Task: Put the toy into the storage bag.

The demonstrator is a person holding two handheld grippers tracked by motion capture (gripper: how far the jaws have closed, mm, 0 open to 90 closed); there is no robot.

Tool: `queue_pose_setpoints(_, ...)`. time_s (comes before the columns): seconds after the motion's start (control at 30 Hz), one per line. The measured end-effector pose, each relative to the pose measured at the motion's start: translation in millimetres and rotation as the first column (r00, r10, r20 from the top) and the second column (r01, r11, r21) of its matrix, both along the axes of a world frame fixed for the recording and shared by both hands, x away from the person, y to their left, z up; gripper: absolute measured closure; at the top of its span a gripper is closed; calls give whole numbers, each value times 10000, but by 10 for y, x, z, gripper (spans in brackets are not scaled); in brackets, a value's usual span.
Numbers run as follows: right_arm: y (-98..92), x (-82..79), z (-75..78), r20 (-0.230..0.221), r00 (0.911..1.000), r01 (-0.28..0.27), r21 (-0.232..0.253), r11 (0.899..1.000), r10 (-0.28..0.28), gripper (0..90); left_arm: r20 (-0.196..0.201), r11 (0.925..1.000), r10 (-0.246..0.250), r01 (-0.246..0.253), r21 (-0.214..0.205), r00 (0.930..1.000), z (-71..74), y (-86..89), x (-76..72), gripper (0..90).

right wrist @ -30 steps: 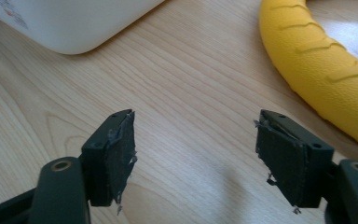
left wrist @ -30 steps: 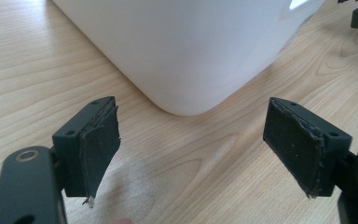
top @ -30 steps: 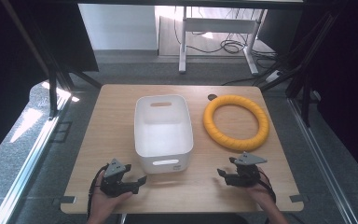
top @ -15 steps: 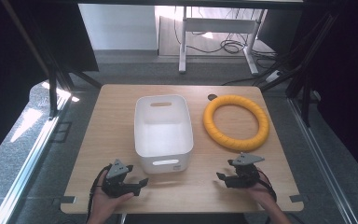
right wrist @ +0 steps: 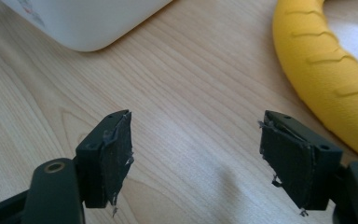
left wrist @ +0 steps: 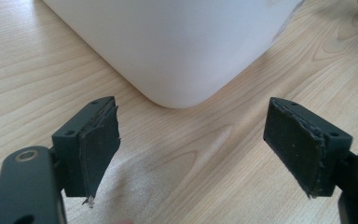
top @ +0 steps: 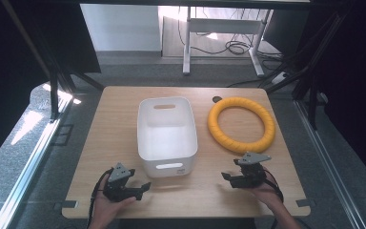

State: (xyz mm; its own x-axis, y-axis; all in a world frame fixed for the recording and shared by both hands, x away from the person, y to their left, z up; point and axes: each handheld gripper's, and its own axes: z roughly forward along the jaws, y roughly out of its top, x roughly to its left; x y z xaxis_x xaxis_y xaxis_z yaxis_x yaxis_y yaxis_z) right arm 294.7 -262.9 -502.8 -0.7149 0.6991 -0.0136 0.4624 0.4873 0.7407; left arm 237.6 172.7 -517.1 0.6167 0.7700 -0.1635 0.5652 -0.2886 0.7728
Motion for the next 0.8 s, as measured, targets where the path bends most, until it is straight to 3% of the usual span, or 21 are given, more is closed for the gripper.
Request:
queue_pose_setpoints(0.1, 8, -15, 53, 246, 9996, -106, -219, 9997, 112, 293, 26, 10000, -11, 11, 13, 10000, 9, 5, -6, 185)
queue_pose_setpoints(0.37, 11, 18, 186, 418, 9980, -467, -265, 9986, 477, 319, 16, 9999, 146, -146, 22, 9999, 19, 43, -2, 186)
queue_pose_setpoints(0.47, -23, 152, 345, 382, 9977, -557, -156, 9983, 563, 321, -31, 9997, 240, -240, 43, 9997, 7, 61, -15, 188)
queue_pose_setpoints(0.67, -1, 355, 552, 233, 9970, -730, -593, 9956, 744, 321, -80, 9999, 118, -118, 92, 9999, -8, 18, -12, 189)
queue_pose_setpoints(0.77, 6, 478, 633, -4, 9964, -843, -635, 9944, 845, 321, -119, 9999, 77, -75, 147, 9999, -27, 7, -9, 191)
queue_pose_setpoints(0.8, 0, 567, 674, -277, 9954, -935, -655, 9935, 919, 320, -127, 9999, 89, -87, 140, 9999, -35, 7, -6, 191)
